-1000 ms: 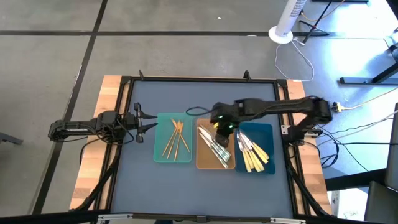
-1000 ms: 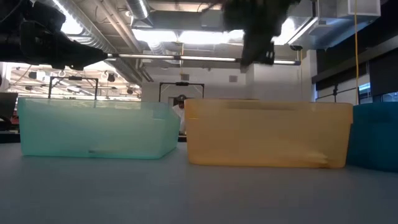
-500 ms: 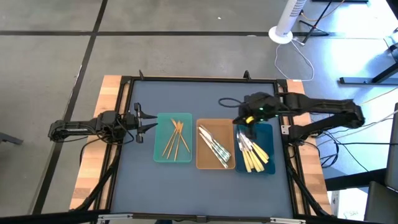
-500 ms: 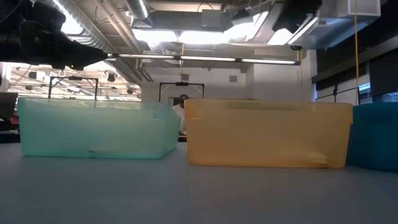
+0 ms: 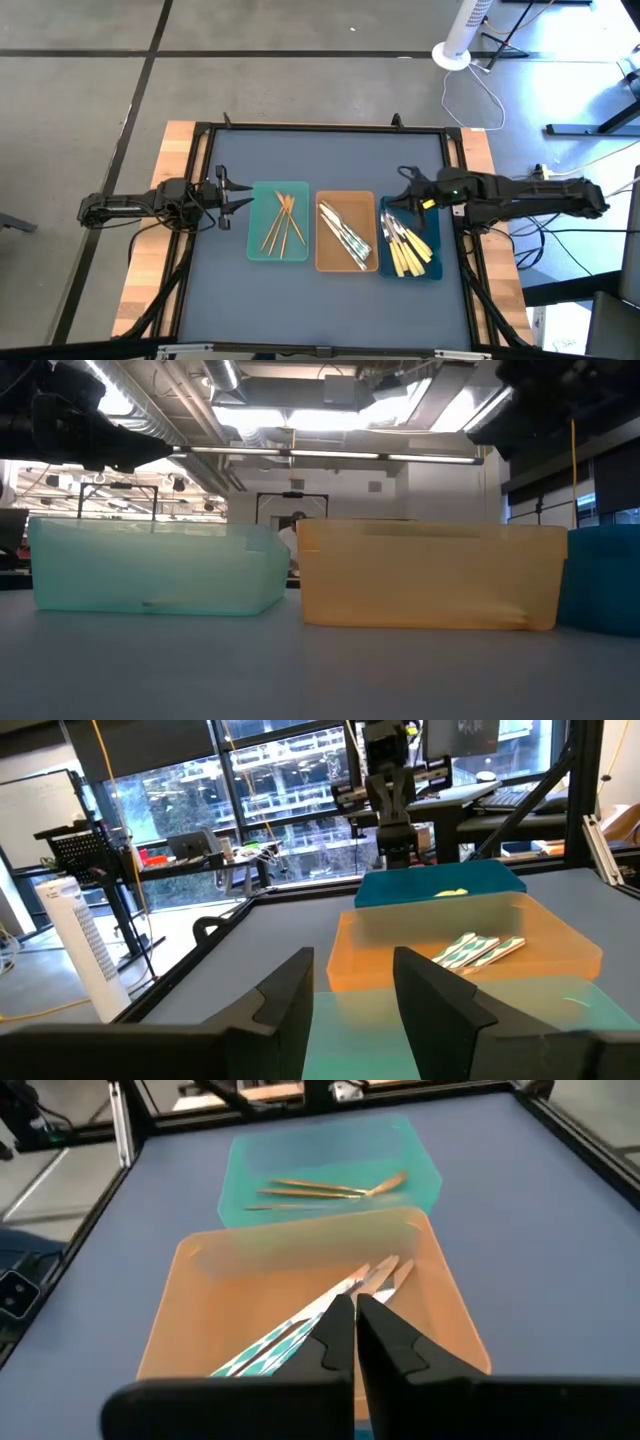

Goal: Sort silverware by color (type)
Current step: Return to Home Position

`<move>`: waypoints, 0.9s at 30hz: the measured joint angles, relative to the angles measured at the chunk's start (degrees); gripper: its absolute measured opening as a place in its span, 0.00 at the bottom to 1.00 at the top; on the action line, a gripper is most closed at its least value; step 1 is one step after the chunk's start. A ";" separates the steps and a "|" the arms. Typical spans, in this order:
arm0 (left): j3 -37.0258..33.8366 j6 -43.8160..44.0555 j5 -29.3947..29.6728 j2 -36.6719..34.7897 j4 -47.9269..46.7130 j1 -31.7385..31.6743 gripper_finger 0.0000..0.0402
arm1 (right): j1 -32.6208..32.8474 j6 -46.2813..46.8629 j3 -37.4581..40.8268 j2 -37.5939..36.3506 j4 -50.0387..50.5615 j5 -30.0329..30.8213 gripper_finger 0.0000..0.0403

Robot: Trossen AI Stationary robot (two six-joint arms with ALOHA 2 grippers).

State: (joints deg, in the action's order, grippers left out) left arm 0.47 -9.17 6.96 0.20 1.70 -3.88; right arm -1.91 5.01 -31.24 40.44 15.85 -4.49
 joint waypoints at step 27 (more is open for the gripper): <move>0.00 0.00 0.00 0.01 0.07 0.01 0.33 | 0.00 -5.33 23.30 -40.29 -7.09 5.84 0.01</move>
State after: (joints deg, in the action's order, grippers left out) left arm 0.47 -9.17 6.96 0.21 1.77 -3.87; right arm -1.91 -0.32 -7.94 0.15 8.76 1.35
